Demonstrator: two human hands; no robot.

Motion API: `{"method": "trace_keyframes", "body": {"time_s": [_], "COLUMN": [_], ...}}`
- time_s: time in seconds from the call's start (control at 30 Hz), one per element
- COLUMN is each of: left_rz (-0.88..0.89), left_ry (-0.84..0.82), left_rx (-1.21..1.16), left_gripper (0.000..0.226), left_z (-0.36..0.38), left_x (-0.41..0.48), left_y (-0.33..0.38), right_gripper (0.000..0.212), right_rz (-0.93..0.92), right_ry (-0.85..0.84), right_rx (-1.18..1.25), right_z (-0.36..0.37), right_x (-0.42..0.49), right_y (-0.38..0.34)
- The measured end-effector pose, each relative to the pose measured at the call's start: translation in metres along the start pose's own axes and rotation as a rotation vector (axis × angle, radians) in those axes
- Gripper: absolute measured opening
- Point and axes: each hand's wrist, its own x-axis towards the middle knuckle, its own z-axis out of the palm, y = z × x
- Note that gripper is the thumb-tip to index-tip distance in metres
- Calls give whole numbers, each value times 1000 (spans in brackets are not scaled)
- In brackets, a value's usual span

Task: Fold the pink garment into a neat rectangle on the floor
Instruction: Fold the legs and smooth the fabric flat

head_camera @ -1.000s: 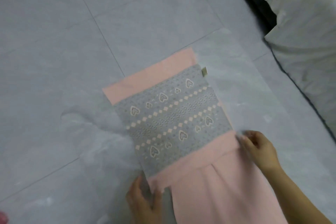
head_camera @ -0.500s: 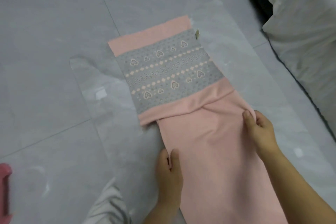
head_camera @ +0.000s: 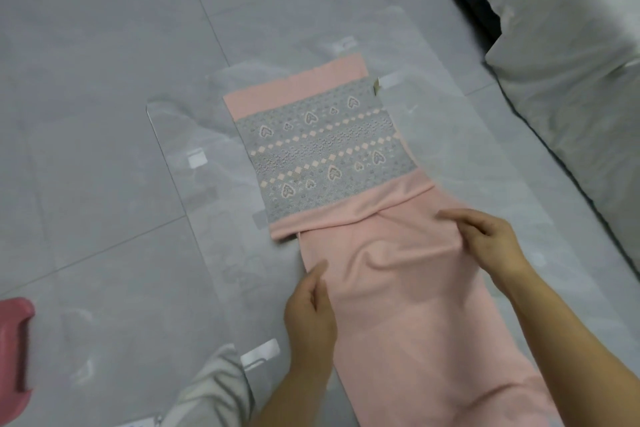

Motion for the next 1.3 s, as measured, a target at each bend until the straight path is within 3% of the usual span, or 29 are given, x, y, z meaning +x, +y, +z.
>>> {"method": "trace_keyframes", "body": {"time_s": [0.17,0.3,0.37,0.47,0.57,0.7,0.83,1.0,1.13,1.3], "left_rz": [-21,-157,-145,-7,209,419,526,773,614,530], "left_ry": [-27,-190,-251,-171,-113,-322,-476,-439,-427,-242], "left_rx": [35,227,388,494,633,846,1026,1007,786,654], "left_gripper": [36,21,20,36,55,72,70,37,33,29], "left_z": [-2,-4,-7,-9,-4,6,6,-6,-12,-21], "left_x": [-2,-1,11,44,86,133,156,172,184,220], "left_y": [-16,-55,-65,-58,-38,-28,-36,-42,-18,37], "right_gripper": [39,23,17,25,48,71,69,25,13,10], "right_rz": [114,267,282,136,36,-98,-159,-326,-265,-469], "right_ry": [54,-34,-38,84,66,-177,-263,-106,-24,183], "right_rx": [-84,-406,-581,-600,-487,-703,-962,-914,-785,-710], "right_z": [0,5,15,34,53,72,78,73,66,78], "right_x": [5,16,23,37,52,70,78,90,98,133], "right_y": [14,36,34,26,19,12,21,21,-11,-61]}}
